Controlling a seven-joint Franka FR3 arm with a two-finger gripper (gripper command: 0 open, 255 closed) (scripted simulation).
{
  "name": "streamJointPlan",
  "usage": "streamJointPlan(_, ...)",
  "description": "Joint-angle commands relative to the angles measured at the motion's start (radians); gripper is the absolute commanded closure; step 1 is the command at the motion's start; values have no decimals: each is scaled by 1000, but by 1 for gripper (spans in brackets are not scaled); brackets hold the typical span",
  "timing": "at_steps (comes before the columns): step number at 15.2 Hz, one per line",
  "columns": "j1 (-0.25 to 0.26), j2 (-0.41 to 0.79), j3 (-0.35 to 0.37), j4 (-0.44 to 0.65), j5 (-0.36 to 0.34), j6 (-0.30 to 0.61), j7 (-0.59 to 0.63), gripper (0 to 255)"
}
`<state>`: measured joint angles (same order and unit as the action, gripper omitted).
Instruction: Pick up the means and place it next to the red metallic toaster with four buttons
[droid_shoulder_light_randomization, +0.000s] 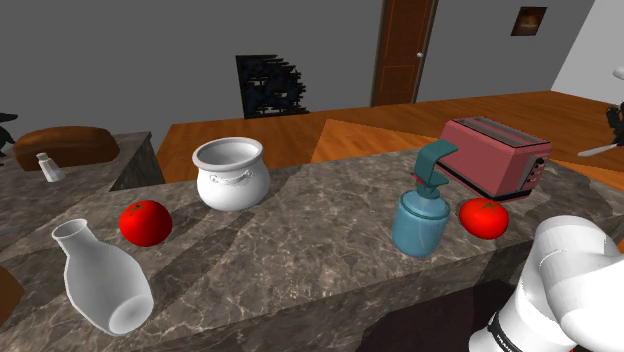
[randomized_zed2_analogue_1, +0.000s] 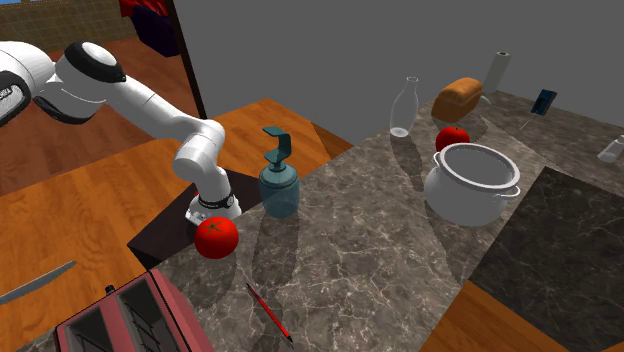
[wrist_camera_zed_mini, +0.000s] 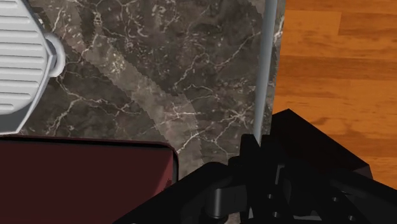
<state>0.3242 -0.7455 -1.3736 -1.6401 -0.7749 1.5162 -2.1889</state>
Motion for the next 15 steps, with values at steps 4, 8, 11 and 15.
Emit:
streamJointPlan(4, -19, -22, -11, -67, -21, 52, 19, 255)
streamJointPlan(8, -30, -39, -25, -116, -40, 92, 33, 255)
streamJointPlan(11, -35, -50, -39, -149, -54, 122, 44, 255)
streamJointPlan(15, -39, -65, -60, -191, -75, 161, 58, 255)
